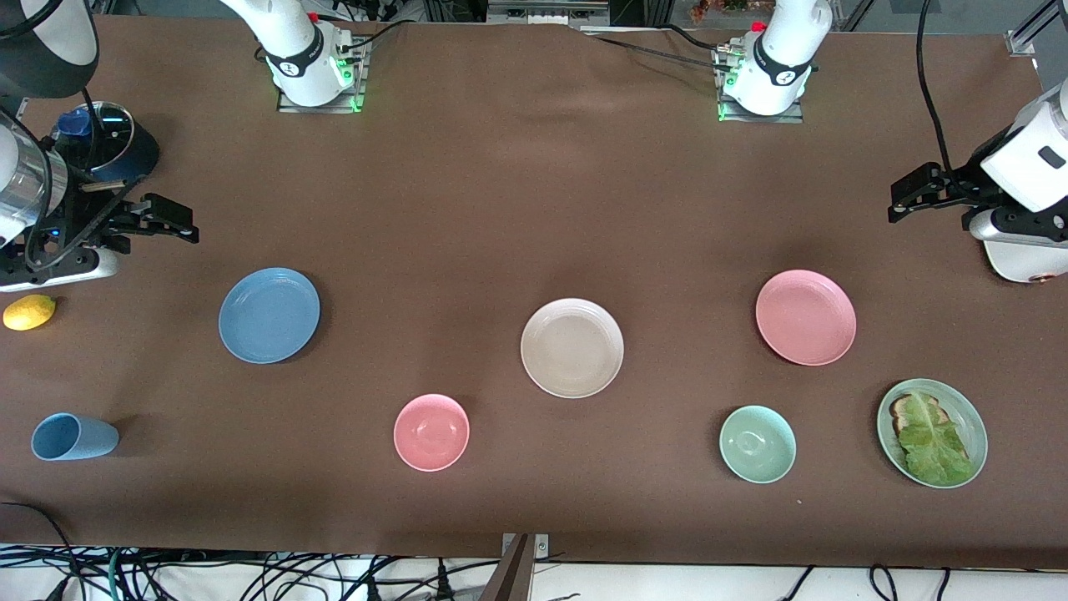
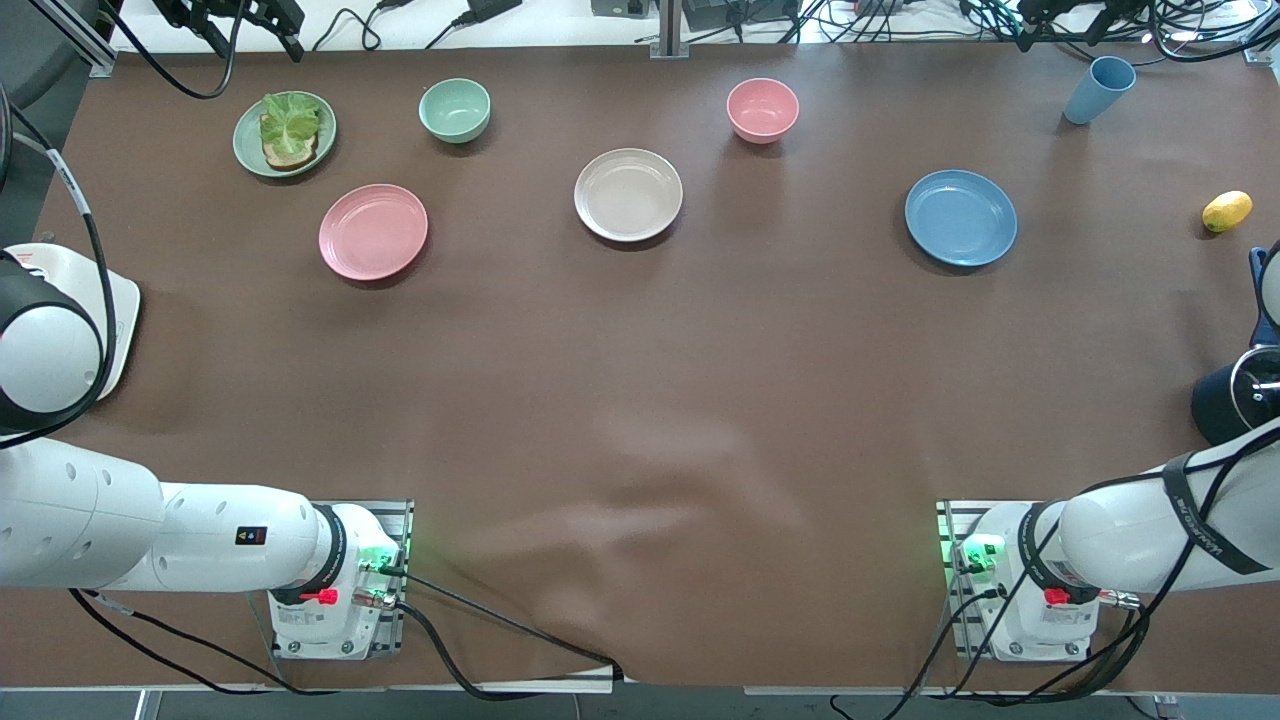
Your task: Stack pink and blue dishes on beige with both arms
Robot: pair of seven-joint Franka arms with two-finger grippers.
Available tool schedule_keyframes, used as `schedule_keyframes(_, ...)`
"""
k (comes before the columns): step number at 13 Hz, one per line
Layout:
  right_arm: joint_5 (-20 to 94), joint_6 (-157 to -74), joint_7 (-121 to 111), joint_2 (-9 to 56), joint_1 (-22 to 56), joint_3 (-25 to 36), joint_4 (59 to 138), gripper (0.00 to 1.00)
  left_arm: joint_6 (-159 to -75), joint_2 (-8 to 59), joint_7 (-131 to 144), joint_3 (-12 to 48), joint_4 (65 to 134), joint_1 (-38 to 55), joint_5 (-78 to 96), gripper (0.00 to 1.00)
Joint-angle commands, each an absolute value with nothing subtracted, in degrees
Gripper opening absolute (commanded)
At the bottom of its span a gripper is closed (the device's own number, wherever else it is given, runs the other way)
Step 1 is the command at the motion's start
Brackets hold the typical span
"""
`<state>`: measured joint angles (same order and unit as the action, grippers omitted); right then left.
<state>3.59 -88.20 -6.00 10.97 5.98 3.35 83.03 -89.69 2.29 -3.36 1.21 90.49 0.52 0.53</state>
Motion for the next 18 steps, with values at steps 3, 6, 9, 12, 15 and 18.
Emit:
schedule_keyframes(3,3.43,-89.30,-6.24,10.37,5.54,3.25,82.35,1.00,-88.95,3.34,-3.96,1.23,88.68,0.79,-0.62,1.00)
schedule_keyframes(6,3.52,-89.30,-6.33,10.55,5.45,3.34,82.35,1.00,-88.95,3.43,-3.96,1.23,88.68,0.79,-0.62,1.00)
schedule_keyframes(9,3.08,-89.30,-5.89,10.63,5.45,3.52,82.35,1.00,-88.95,3.43,-3.96,1.23,88.68,0.79,-0.62,1.00)
schedule_keyframes(12,2.20,-88.95,-6.06,10.81,5.36,3.52,82.35,1.00,-88.95,3.43,-3.96,1.23,88.68,0.79,-0.62,1.00)
schedule_keyframes(15,2.11,-88.94,-5.98,10.81,5.18,3.52,82.35,1.00,-88.95,3.43,-3.96,1.23,88.68,0.88,-0.62,1.00)
schedule_keyframes(18,2.11,-88.95,-5.98,10.81,5.19,3.52,82.35,1.00,-88.95,3.43,-3.96,1.23,88.68,0.79,-0.62,1.00)
